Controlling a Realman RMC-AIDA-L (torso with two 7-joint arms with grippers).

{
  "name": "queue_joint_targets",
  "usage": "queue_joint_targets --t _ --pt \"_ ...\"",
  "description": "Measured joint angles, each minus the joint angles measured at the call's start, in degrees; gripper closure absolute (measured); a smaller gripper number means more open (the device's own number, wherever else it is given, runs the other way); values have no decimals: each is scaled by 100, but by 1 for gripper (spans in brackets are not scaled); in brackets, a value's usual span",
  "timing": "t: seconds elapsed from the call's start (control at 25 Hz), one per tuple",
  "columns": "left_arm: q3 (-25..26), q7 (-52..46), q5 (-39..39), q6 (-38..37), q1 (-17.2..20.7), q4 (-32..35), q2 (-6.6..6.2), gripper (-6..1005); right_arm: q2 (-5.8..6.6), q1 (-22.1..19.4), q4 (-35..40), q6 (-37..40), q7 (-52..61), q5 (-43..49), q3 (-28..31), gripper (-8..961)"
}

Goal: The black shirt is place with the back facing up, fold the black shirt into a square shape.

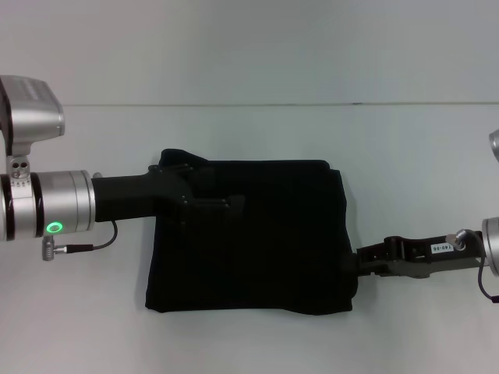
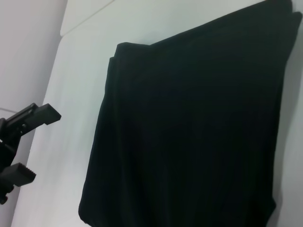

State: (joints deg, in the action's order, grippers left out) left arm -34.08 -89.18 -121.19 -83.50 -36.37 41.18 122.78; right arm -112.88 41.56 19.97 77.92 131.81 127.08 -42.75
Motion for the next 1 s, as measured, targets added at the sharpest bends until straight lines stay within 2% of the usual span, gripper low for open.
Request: queue_joint_targets --t 0.08,0.28,0.52,0.8,1.0 --pt "0 14 0 -1 -1 1 0 106 -5 -26 13 -15 -24 -8 16 443" --pt "-2 78 0 -1 -19 -92 0 108 -8 -64 39 -17 -135 -33 46 690" --pt "-4 83 -1 74 -48 -186 -12 109 -23 -61 53 -11 -313 -44 144 920" --pt "-2 85 2 85 -47 -190 -6 111 27 -96 92 238 -612 -44 519 941" --pt "-7 85 6 150 -45 -206 9 111 26 -202 291 324 -622 -44 581 950"
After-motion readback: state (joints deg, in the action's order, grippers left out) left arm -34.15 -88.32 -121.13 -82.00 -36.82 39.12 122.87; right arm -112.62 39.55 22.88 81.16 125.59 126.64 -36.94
